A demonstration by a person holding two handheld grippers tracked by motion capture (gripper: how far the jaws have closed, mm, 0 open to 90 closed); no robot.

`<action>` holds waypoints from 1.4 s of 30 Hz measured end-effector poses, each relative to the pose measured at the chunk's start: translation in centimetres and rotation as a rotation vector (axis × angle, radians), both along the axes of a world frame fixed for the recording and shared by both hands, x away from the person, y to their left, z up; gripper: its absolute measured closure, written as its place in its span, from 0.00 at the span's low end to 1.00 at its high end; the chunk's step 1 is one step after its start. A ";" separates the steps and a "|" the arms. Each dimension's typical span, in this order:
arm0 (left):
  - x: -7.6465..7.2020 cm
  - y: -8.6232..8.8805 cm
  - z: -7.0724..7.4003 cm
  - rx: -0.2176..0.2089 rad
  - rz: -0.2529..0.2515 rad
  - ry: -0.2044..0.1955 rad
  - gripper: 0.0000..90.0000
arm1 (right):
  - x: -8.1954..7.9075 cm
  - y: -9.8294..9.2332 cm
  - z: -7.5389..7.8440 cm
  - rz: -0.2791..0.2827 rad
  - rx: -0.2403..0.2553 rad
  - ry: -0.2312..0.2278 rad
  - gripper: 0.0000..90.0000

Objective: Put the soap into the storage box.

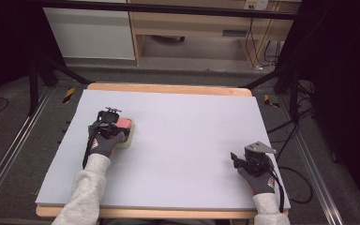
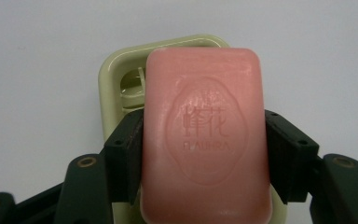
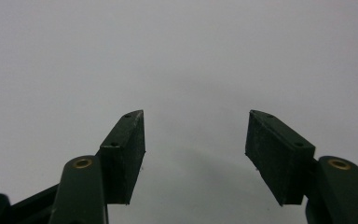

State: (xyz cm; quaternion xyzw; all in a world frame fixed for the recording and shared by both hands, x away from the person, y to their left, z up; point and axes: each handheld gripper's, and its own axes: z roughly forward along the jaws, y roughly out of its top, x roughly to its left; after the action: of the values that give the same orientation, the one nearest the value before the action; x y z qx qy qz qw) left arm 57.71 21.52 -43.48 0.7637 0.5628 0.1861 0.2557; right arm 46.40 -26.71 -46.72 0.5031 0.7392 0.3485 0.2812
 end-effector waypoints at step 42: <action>-1.9 1.1 1.2 -0.047 -0.036 -0.090 0.28 | 0.0 0.1 0.0 0.001 0.005 -0.003 0.39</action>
State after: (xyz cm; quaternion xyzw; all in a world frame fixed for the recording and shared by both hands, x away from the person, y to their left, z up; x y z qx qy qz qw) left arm 55.76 22.62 -42.25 0.7583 0.5411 0.2026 0.3018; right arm 46.38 -26.62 -46.71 0.5030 0.7381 0.3511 0.2810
